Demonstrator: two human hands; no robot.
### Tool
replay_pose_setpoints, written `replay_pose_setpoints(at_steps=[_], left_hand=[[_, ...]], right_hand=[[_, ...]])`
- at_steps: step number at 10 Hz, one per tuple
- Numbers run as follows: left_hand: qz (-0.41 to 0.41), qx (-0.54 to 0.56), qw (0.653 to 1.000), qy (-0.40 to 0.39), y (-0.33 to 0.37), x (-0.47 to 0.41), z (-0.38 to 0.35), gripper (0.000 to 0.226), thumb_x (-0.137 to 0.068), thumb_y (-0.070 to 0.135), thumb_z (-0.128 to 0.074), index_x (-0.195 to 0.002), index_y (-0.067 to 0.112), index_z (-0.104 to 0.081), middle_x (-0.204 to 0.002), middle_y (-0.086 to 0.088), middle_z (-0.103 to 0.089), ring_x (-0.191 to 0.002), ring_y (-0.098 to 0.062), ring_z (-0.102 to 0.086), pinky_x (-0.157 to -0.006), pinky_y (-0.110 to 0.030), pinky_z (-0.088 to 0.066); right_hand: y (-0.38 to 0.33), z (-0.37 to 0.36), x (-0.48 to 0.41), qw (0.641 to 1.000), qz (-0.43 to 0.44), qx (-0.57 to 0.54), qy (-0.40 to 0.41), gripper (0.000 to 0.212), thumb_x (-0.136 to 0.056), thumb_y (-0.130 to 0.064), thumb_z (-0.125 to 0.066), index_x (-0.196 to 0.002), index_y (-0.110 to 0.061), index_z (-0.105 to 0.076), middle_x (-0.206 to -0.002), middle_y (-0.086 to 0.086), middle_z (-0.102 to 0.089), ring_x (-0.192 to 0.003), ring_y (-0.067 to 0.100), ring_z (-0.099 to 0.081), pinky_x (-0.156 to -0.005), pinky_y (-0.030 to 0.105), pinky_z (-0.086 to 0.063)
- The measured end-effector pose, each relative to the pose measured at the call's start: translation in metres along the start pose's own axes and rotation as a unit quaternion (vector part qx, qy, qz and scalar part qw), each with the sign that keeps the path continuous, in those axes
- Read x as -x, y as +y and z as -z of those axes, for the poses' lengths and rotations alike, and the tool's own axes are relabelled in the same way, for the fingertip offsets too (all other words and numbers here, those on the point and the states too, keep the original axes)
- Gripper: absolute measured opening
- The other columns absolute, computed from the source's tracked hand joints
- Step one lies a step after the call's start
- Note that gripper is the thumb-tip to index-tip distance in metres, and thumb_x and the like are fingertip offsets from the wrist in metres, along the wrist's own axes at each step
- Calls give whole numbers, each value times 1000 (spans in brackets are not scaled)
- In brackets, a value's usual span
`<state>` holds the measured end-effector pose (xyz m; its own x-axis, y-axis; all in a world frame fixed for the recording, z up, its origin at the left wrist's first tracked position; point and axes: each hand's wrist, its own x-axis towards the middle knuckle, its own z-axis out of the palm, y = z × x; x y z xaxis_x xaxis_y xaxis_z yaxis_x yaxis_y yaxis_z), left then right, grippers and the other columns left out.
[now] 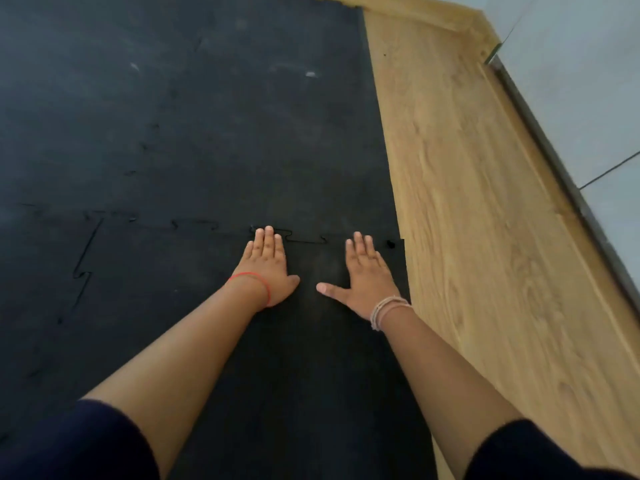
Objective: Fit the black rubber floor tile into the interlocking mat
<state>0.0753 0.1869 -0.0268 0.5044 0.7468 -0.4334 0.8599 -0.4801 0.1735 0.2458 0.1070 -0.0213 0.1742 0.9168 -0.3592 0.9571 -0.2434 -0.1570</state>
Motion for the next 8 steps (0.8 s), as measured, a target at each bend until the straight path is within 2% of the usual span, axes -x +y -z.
replay_pose_setpoints(at_steps=[1,2,3,4,6,7,8], left_hand=[[-79,-14,995,59,28,0,-8,72,-93,49,-21,-140,7,14,-152,-11,19,-138,-22,20,-110,-33,12],[-107,-9,987,122,38,-3,-25,65,-93,49,-13,-139,14,16,-151,-2,20,-135,-15,24,-106,-30,16],[-99,-11,983,153,36,-9,-34,61,-92,49,-8,-135,16,20,-145,0,25,-131,-13,27,-106,-30,17],[-94,-16,985,146,38,-10,-37,62,-91,50,-7,-134,17,23,-143,0,28,-132,-15,28,-106,-31,18],[-99,-46,988,107,35,-10,-31,63,-91,50,-7,-133,16,24,-145,-1,27,-133,-16,27,-108,-32,14],[-75,-45,995,39,43,-14,-6,64,-95,45,-14,-139,11,17,-151,-5,22,-137,-18,21,-111,-34,9],[-85,-71,992,64,64,13,3,60,-96,41,-12,-141,7,7,-154,-9,9,-140,-20,10,-113,-35,5]], right_hand=[[14,-16,14,989,-108,-23,98,123,-58,-88,-26,-141,-7,16,-153,12,19,-139,23,21,-110,34,12],[24,-11,3,991,-116,-1,61,136,-47,-94,-26,-140,-5,19,-153,14,21,-139,25,21,-108,34,15],[29,-11,-6,992,-111,24,46,143,-36,-97,-15,-141,-5,16,-153,15,17,-140,26,16,-109,35,11],[30,-12,-7,992,-110,44,43,147,-30,-97,-8,-141,-4,14,-154,16,13,-141,27,13,-110,36,8],[24,-1,-8,992,-121,30,-7,143,-40,-96,-28,-140,-3,15,-153,17,14,-141,29,14,-111,37,7],[14,24,-8,986,-158,6,-52,136,-52,-89,-41,-141,-2,14,-153,17,15,-140,30,15,-113,40,3],[-16,17,29,992,-102,-4,71,99,-82,-60,-43,-142,-7,14,-153,12,19,-140,28,19,-115,42,2]])
